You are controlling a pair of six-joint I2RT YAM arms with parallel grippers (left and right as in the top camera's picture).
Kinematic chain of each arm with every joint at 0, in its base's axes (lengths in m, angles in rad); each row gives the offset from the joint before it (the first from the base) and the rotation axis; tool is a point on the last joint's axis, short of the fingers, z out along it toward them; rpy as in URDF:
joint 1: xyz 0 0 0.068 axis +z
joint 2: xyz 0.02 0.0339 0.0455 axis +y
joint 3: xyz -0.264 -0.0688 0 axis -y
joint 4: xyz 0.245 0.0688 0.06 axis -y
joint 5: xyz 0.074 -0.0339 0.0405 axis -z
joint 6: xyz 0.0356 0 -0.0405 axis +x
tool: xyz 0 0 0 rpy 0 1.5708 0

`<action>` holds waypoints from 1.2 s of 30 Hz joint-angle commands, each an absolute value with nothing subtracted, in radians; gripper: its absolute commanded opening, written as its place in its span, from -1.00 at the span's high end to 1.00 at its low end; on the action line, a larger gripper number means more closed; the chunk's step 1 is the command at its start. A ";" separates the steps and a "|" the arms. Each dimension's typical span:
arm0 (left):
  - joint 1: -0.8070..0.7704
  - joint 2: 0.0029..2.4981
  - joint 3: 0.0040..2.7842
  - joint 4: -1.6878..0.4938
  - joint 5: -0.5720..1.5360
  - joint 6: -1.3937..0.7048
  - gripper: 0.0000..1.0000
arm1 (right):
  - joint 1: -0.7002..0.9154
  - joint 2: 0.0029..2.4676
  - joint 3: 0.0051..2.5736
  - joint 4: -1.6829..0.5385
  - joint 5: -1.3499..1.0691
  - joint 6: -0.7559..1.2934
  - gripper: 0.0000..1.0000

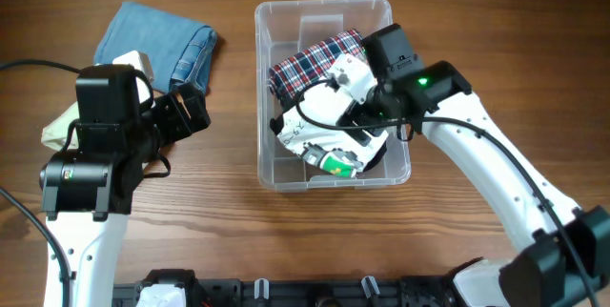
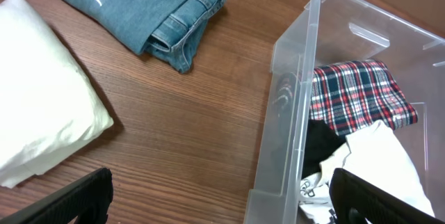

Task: Pack container
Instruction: 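Lower the white T-shirt into the bin and open the right gripper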

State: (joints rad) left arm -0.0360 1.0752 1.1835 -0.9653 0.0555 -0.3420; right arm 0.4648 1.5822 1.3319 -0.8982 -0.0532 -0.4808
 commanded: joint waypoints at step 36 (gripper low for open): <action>0.053 1.102 1.206 -0.924 -0.001 -0.402 -1.00 | 0.477 1.374 1.387 -0.871 -0.145 -0.102 -0.99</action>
